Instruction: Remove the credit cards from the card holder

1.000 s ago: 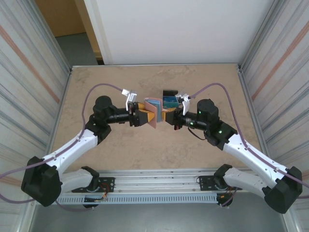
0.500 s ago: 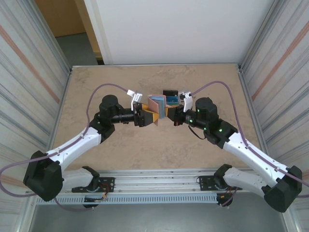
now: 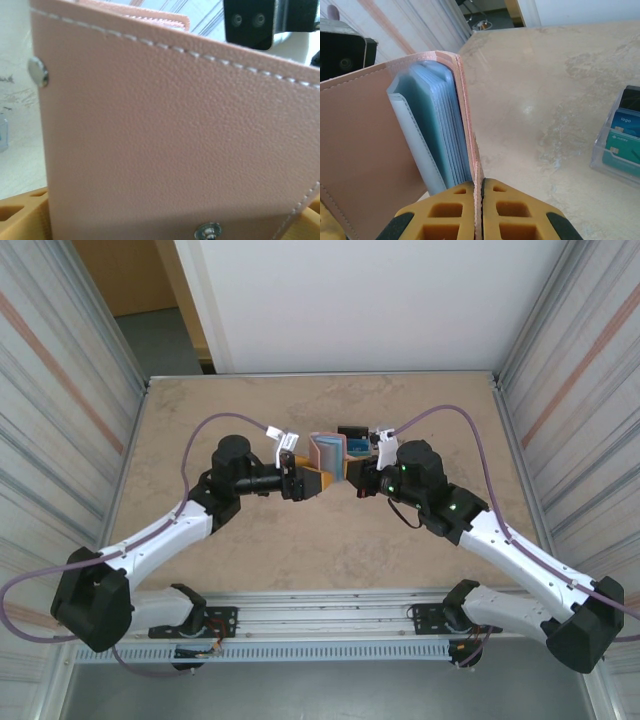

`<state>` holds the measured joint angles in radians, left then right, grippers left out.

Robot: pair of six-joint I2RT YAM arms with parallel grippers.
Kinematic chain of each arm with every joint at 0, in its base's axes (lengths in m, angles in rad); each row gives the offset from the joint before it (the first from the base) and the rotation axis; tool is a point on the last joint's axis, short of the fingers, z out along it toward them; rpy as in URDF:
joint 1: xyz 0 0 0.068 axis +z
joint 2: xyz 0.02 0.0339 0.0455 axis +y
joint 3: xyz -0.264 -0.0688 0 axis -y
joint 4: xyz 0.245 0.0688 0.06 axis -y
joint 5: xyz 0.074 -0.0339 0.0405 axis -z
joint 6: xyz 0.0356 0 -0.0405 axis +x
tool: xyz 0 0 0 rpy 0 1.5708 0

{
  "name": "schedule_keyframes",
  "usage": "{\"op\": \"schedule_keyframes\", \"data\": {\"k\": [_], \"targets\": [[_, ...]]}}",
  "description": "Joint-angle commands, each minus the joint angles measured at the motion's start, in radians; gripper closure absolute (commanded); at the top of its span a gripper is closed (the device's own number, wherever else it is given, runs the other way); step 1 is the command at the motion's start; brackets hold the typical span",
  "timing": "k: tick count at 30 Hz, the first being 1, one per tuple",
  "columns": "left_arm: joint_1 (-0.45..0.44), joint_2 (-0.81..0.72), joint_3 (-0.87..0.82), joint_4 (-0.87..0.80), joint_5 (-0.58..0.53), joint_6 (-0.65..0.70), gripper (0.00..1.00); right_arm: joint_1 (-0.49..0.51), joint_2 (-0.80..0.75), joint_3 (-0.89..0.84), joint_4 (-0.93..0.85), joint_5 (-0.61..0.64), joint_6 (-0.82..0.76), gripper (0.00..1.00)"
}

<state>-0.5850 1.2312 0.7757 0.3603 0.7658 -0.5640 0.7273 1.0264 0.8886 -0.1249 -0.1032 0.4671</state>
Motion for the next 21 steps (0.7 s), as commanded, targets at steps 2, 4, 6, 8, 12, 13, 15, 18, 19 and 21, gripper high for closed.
{"op": "schedule_keyframes", "data": {"k": [2, 4, 6, 8, 12, 13, 15, 18, 19, 21], "targets": [[-0.007, -0.009, 0.028, -0.053, -0.036, 0.043, 0.09, 0.006, -0.023, 0.041, 0.01, 0.038, 0.02, 1.0], [-0.007, -0.008, 0.029, -0.052, -0.038, 0.042, 0.13, 0.009, -0.029, 0.041, 0.007, 0.04, 0.02, 1.0], [-0.006, -0.008, 0.028, -0.055, -0.041, 0.042, 0.15, 0.012, -0.031, 0.041, 0.005, 0.045, 0.02, 1.0], [-0.007, -0.009, 0.028, -0.06, -0.049, 0.045, 0.19, 0.013, -0.029, 0.039, 0.004, 0.049, 0.019, 1.0], [-0.007, -0.014, 0.029, -0.076, -0.062, 0.05, 0.24, 0.015, -0.06, 0.037, -0.005, 0.063, 0.016, 1.0], [-0.006, -0.016, 0.029, -0.08, -0.065, 0.052, 0.25, 0.014, -0.064, 0.037, -0.008, 0.067, 0.016, 1.0], [-0.007, -0.02, 0.029, -0.089, -0.073, 0.056, 0.27, 0.015, -0.068, 0.035, -0.011, 0.073, 0.015, 1.0], [-0.007, -0.03, 0.028, -0.106, -0.089, 0.064, 0.28, 0.015, -0.077, 0.03, -0.015, 0.079, 0.015, 1.0], [-0.006, -0.032, 0.027, -0.109, -0.092, 0.067, 0.28, 0.015, -0.08, 0.029, -0.015, 0.082, 0.016, 1.0], [-0.006, -0.035, 0.027, -0.111, -0.091, 0.07, 0.32, 0.016, -0.084, 0.026, -0.014, 0.083, 0.014, 1.0]]}}
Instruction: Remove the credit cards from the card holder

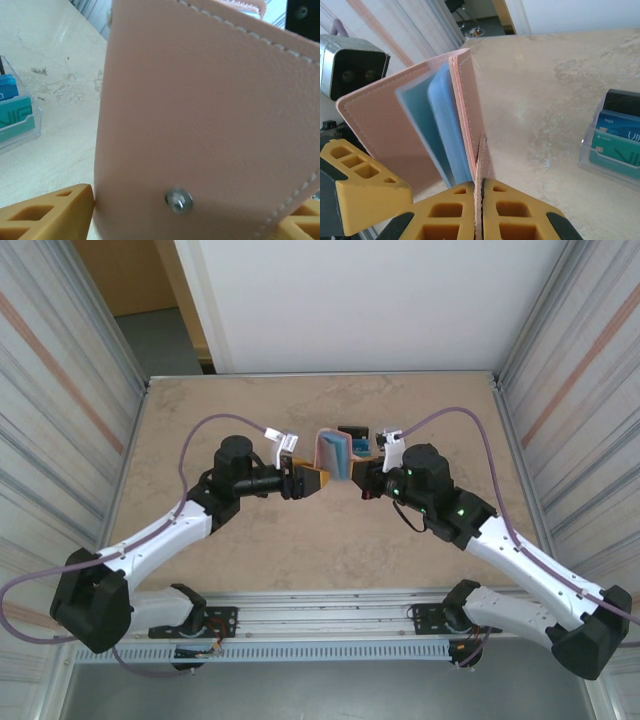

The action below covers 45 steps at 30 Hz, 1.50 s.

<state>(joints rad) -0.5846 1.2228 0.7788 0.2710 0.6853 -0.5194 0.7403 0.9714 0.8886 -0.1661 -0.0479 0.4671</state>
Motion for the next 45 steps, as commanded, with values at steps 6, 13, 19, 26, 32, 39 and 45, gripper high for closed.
{"op": "schedule_keyframes", "data": {"k": [6, 13, 19, 26, 32, 39, 45], "targets": [[-0.007, -0.026, 0.027, -0.013, 0.0, 0.022, 0.58, 0.003, -0.024, 0.023, 0.028, 0.024, 0.019, 1.0], [-0.007, -0.028, 0.028, -0.012, 0.007, 0.024, 0.92, 0.002, -0.023, 0.018, 0.034, 0.018, 0.024, 1.0], [-0.008, -0.037, 0.039, -0.04, 0.01, 0.046, 1.0, 0.002, -0.018, 0.02, 0.006, 0.014, 0.0, 1.0], [-0.007, -0.053, 0.097, -0.167, 0.02, 0.095, 1.0, 0.002, 0.002, 0.025, -0.045, -0.031, -0.114, 0.6], [-0.005, -0.061, 0.142, -0.243, 0.067, 0.12, 1.0, 0.015, 0.011, 0.04, -0.085, -0.064, -0.24, 0.41], [-0.005, -0.056, 0.167, -0.288, 0.12, 0.149, 1.0, 0.04, 0.013, 0.063, -0.123, -0.018, -0.318, 0.35], [-0.005, -0.051, 0.172, -0.294, 0.148, 0.166, 1.0, 0.078, 0.067, 0.085, -0.141, -0.025, -0.365, 0.27]]}}
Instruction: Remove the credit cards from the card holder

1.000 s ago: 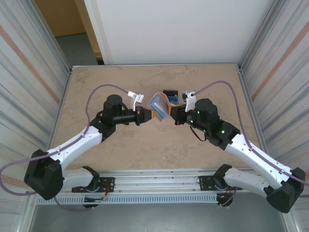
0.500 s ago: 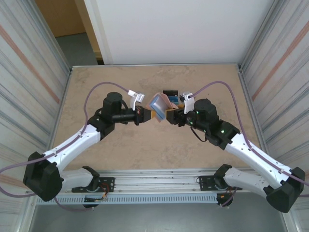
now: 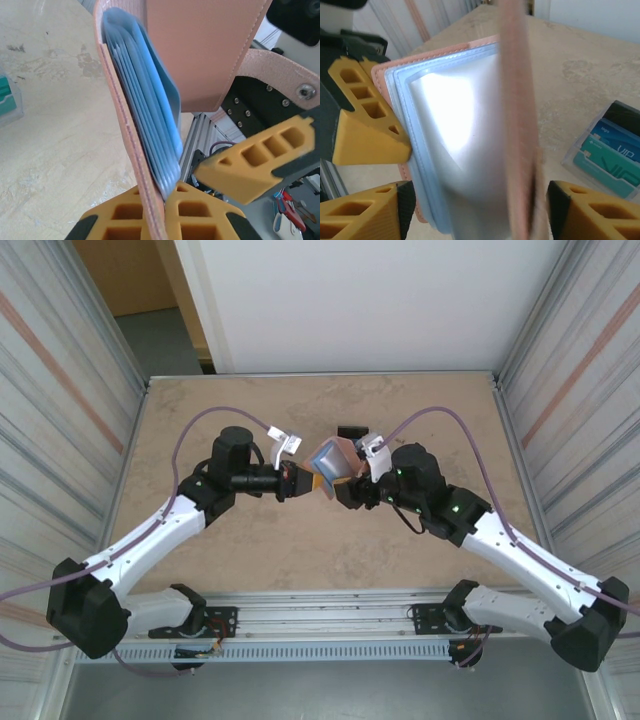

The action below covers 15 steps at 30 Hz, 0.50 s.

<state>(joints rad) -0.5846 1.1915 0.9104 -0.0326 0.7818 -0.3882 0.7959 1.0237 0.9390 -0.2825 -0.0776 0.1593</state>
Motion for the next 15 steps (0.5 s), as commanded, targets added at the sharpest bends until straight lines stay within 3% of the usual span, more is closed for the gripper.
{"op": "schedule_keyframes", "data": {"k": [1, 6, 15], "targets": [[-0.005, -0.019, 0.044, 0.008, 0.056, 0.036, 1.0, 0.032, 0.021, 0.037, -0.027, 0.009, -0.065, 0.26], [-0.005, -0.008, 0.052, 0.005, 0.078, 0.043, 1.0, 0.043, 0.042, 0.053, -0.028, 0.02, -0.077, 0.24], [-0.006, -0.012, 0.049, 0.0, 0.093, 0.055, 1.0, 0.041, 0.035, 0.041, -0.004, 0.041, -0.069, 0.32]]}}
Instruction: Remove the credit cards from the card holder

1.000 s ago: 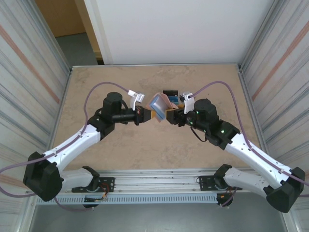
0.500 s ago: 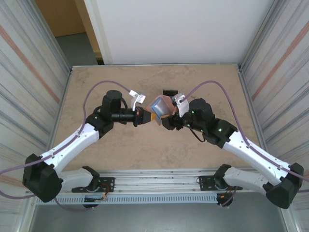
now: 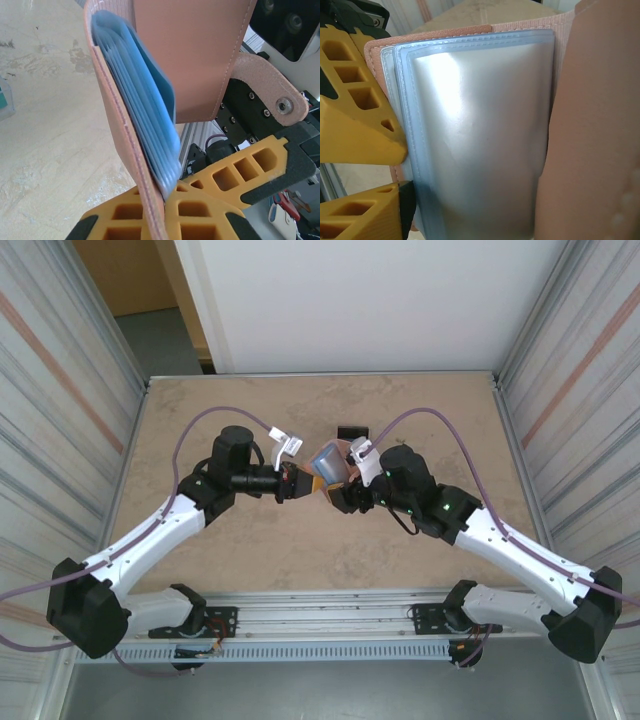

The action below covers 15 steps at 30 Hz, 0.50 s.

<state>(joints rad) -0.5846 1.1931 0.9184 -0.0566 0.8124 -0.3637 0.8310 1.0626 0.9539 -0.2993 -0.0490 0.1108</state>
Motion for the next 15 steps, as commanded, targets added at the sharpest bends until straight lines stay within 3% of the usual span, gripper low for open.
{"op": "schedule_keyframes", "data": {"k": [1, 15], "targets": [[-0.005, -0.013, 0.041, 0.023, 0.062, 0.032, 1.0, 0.006, -0.009, 0.025, 0.016, 0.011, -0.02, 0.32], [-0.004, -0.022, 0.034, 0.036, 0.079, 0.032, 1.0, -0.015, -0.058, 0.002, 0.024, -0.003, 0.004, 0.41]]}}
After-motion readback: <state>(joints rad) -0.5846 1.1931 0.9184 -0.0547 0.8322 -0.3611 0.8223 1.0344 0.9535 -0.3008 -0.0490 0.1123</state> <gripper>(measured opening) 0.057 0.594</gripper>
